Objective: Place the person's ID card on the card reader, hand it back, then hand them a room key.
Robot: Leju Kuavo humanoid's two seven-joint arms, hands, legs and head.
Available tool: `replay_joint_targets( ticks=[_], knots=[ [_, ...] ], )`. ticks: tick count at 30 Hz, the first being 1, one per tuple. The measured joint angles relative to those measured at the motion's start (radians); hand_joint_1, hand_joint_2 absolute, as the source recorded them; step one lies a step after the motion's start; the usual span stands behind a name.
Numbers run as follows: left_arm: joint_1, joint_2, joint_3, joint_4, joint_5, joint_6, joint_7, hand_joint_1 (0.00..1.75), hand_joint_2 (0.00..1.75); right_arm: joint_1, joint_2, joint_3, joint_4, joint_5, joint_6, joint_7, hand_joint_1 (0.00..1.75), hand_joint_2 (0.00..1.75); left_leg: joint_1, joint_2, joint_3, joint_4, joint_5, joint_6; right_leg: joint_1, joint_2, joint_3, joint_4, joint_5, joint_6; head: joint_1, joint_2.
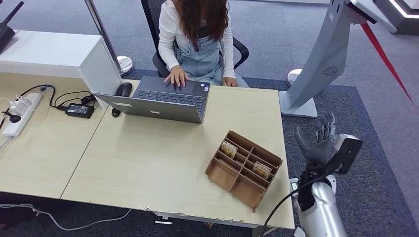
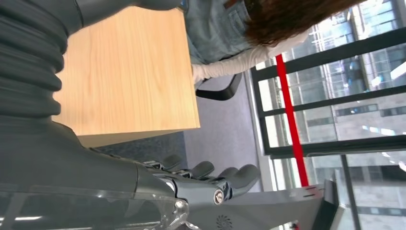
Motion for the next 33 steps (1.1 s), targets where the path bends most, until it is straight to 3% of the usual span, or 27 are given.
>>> replay_joint_targets(
  ticks=[7, 11, 16, 22, 29, 33],
  knots=[
    [0.004, -0.001, -0.001, 0.000, 0.010, 0.040, -0.011, 0.00, 0.00, 0.025, 0.045, 0.061, -0.014, 0.002, -0.009, -0.116, 0.00, 1.75, 0.000, 0.000, 0.000, 0.000, 0.000, 0.000, 0.000, 0.000, 0.000, 0.000, 0.000, 0.000, 0.000, 0.000],
    [0.006, -0.002, 0.000, 0.000, 0.025, 0.048, -0.008, 0.00, 0.00, 0.038, 0.052, 0.097, -0.027, -0.009, -0.004, -0.124, 0.00, 1.75, 0.000, 0.000, 0.000, 0.000, 0.000, 0.000, 0.000, 0.000, 0.000, 0.000, 0.000, 0.000, 0.000, 0.000],
    [0.007, -0.002, 0.004, 0.000, 0.053, 0.036, 0.002, 0.00, 0.00, 0.045, 0.051, 0.131, -0.040, 0.021, 0.004, -0.096, 0.00, 1.75, 0.000, 0.000, 0.000, 0.000, 0.000, 0.000, 0.000, 0.000, 0.000, 0.000, 0.000, 0.000, 0.000, 0.000],
    [0.011, -0.002, 0.019, 0.006, 0.076, 0.034, 0.024, 0.00, 0.00, 0.068, 0.041, 0.176, -0.100, 0.145, -0.033, -0.024, 0.00, 1.75, 0.000, 0.000, 0.000, 0.000, 0.000, 0.000, 0.000, 0.000, 0.000, 0.000, 0.000, 0.000, 0.000, 0.000],
    [0.015, 0.000, 0.036, 0.008, 0.107, 0.003, 0.013, 0.00, 0.00, 0.096, 0.032, 0.184, -0.170, 0.181, -0.046, -0.018, 0.00, 1.75, 0.000, 0.000, 0.000, 0.000, 0.000, 0.000, 0.000, 0.000, 0.000, 0.000, 0.000, 0.000, 0.000, 0.000],
    [0.017, 0.000, 0.045, 0.009, 0.123, -0.017, -0.007, 0.00, 0.00, 0.135, 0.030, 0.189, -0.237, 0.244, -0.033, 0.057, 0.00, 1.75, 0.000, -0.001, 0.000, 0.000, 0.000, 0.000, 0.000, 0.000, 0.000, 0.000, 0.000, 0.000, 0.000, 0.000]
  ],
)
